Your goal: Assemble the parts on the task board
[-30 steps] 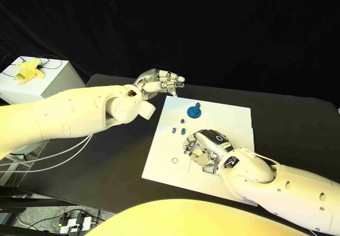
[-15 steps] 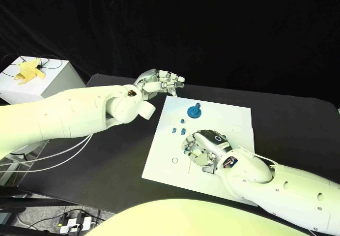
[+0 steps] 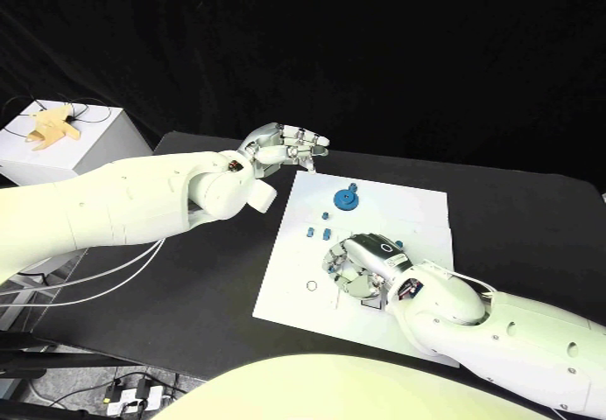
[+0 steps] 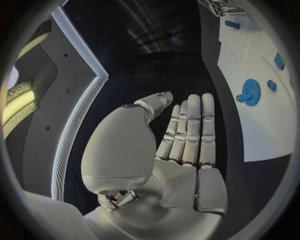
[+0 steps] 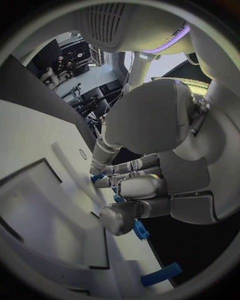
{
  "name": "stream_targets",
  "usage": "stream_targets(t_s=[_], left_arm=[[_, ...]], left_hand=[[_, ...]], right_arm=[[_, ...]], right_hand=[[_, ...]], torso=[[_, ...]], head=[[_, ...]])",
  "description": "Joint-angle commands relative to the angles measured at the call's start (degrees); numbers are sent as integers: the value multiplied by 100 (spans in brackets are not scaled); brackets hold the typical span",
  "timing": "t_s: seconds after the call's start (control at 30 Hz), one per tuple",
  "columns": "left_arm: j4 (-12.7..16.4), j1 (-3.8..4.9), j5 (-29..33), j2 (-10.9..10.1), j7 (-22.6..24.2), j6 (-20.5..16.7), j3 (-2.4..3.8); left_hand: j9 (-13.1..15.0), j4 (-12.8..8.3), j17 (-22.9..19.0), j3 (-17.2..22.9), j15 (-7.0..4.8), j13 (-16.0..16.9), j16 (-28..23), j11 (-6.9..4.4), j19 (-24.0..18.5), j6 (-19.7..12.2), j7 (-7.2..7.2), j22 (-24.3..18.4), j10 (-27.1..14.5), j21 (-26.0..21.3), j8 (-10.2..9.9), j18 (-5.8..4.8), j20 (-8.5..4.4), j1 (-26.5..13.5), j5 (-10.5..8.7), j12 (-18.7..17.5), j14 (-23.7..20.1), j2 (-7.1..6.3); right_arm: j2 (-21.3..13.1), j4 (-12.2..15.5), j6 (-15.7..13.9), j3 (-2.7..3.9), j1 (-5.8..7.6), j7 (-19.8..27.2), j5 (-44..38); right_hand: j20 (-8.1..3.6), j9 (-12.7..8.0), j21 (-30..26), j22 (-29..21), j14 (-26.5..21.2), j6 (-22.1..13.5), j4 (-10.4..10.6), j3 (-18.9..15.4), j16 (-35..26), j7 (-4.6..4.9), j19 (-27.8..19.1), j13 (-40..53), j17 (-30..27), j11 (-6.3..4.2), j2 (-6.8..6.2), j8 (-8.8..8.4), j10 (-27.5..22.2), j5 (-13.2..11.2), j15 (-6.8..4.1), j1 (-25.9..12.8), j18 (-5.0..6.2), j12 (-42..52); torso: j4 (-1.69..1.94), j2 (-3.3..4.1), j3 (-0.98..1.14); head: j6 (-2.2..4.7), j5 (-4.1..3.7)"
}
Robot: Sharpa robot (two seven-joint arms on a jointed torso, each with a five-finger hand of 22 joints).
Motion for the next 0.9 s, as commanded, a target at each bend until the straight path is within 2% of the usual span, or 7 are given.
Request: stream_targets(t_s=[0.03,0.13,0.3,0.53,0.8,0.9], left_arm=[[6,2,36,3,15,78,4],[3,2,36,2,9,84,4],[2,2,36,2,0,92,4],[-3,2,36,-6,-20,108,4],[-6,2,36,-10,-30,120,3],[-7,2,36,-11,-32,124,3]], left_hand=[[-5,-18,-8,-9,23,-5,-11,7,24,-35,-16,8,-34,-21,27,75,10,40,6,15,18,3],[-5,-18,-8,-9,23,-5,-11,7,24,-35,-16,8,-34,-21,27,75,10,40,6,15,18,3],[-5,-18,-8,-9,23,-5,-11,7,24,-35,-16,8,-34,-21,27,75,10,40,6,15,18,3],[-5,-18,-8,-9,23,-5,-11,7,24,-35,-16,8,-34,-21,27,75,10,40,6,15,18,3],[-7,-17,-9,-12,24,-9,-15,9,23,-39,-14,8,-38,-23,29,74,10,37,5,15,18,4],[-7,-17,-9,-12,24,-9,-15,9,23,-39,-14,8,-38,-23,29,74,10,37,5,15,18,4]], right_arm=[[-26,6,231,-30,-30,49,-62],[-43,14,104,-30,-30,25,-64],[-67,22,-78,-30,-28,-29,-64],[-100,38,-248,-30,-26,-77,-43],[-152,110,-404,-30,-22,-49,10],[-244,210,-518,-29,4,-45,55]], right_hand=[[12,-11,4,9,-42,-54,12,-48,-50,5,-54,-18,-47,20,-78,-38,-74,-15,37,26,6,-26],[47,-26,24,30,-164,-103,20,-69,-186,29,-57,-62,-243,65,-125,-84,-252,-14,77,17,-1,-54],[131,-93,-385,-90,-625,-341,23,-158,-613,85,-238,-155,-867,158,-226,-274,-727,-21,168,52,61,-12],[214,-167,-1070,-291,-1154,-636,41,-447,-832,85,-568,-178,-1405,224,-233,-497,-1254,-5,239,208,171,226],[230,-181,-1114,-292,-1230,-673,53,-530,-831,68,-596,-163,-1505,235,-201,-536,-1352,11,250,273,180,351],[226,-181,-1038,-255,-1215,-647,57,-533,-790,86,-565,-142,-1509,221,-177,-534,-1318,29,238,308,175,463]], torso=[[-1,1,3],[-2,2,4],[2,1,4],[0,2,3],[4,5,3],[7,4,0]], head=[[1,-4],[1,-13],[1,-31],[1,-50],[1,-80],[1,-148]])
